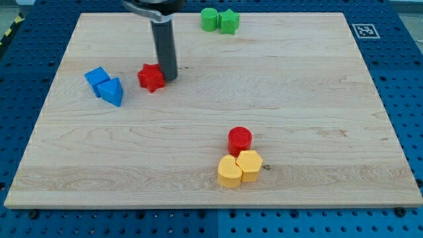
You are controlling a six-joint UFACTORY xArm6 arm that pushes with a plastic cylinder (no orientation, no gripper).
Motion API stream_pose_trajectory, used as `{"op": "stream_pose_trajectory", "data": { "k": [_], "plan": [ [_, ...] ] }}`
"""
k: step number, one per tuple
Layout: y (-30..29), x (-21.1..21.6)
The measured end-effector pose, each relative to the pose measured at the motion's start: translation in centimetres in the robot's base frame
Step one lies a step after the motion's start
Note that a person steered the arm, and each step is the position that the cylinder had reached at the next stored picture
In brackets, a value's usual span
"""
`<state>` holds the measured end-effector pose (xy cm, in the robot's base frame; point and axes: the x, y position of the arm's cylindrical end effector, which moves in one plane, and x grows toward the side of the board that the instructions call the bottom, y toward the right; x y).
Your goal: Move green circle closer to the yellow heart
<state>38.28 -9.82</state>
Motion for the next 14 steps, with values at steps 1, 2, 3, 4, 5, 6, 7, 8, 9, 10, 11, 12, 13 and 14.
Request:
{"op": "stream_pose_trajectory", "data": {
  "k": [1,2,3,4,5,6,7,8,9,10,11,12,13,14],
  "plan": [
    [-3.4,0.1],
    [-5.6,-3.1],
    [-8.4,-10.0],
    [-8.5,-18.6],
    [-7.2,-19.1],
    [-1.9,-19.2],
    [7.7,-19.1],
    [9.5,-19.1],
    [9.4,-18.6],
    [9.4,-17.0],
    [10.5,-15.8],
    [10.6,-13.8],
    [11.2,-10.7],
    [11.2,-7.1]
  ]
}}
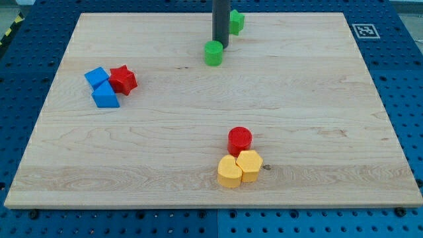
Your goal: Move green circle closer to the yellow heart
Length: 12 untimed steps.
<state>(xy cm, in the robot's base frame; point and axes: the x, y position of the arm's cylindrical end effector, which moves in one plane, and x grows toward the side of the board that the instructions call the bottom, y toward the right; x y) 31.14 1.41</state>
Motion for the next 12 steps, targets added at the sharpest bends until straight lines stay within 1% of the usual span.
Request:
{"op": "stream_pose_trajectory", "data": {
  "k": [1,2,4,5,6,7,8,9,12],
  "plan": [
    [0.0,3.5],
    [-0.3,3.1],
    [-4.1,3.1],
    [-4.9,4.0],
    [-5.4,5.7],
    [-7.4,8.3],
    [-10.0,9.9],
    [-10.3,11.5],
    [-4.1,11.5]
  ]
}}
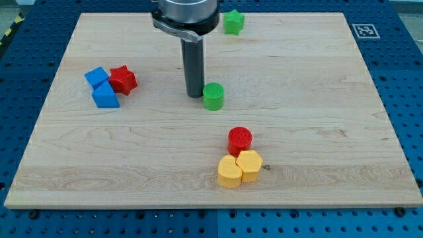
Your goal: Move green circle closer to the yellow heart
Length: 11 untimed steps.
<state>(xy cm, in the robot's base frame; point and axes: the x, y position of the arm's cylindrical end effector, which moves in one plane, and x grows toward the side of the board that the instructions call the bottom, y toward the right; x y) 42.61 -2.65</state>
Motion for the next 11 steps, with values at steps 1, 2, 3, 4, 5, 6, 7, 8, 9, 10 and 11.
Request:
{"op": "stream_pose_trajectory", "data": {
  "k": [1,2,3,4,5,6,7,8,9,10,11],
  "plan": [
    [2.4,0.9],
    [3.0,-0.5],
    [4.2,-1.4],
    [6.9,-0.4],
    [8.3,1.3],
    [8.3,0.2],
    [8.2,-0.4],
    [8.1,-0.3],
    [7.0,0.7],
    [6.0,2.2],
    [6.0,4.2]
  ]
}}
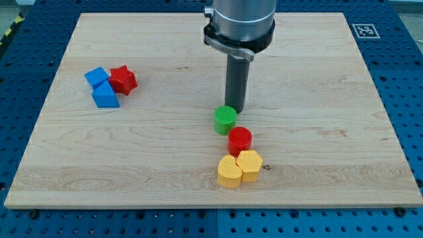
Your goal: Move green circle closer to the yellow heart
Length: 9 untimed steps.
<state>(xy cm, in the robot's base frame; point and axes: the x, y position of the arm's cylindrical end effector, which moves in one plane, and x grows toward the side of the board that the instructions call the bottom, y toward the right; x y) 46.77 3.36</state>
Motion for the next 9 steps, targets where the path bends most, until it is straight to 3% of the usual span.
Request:
{"op": "stream_pose_trajectory", "data": {
  "k": [5,7,8,9],
  "plan": [
    [-6.0,2.6],
    [-6.0,6.2],
    [-7.0,5.7],
    [-7.7,-0.4]
  ]
}}
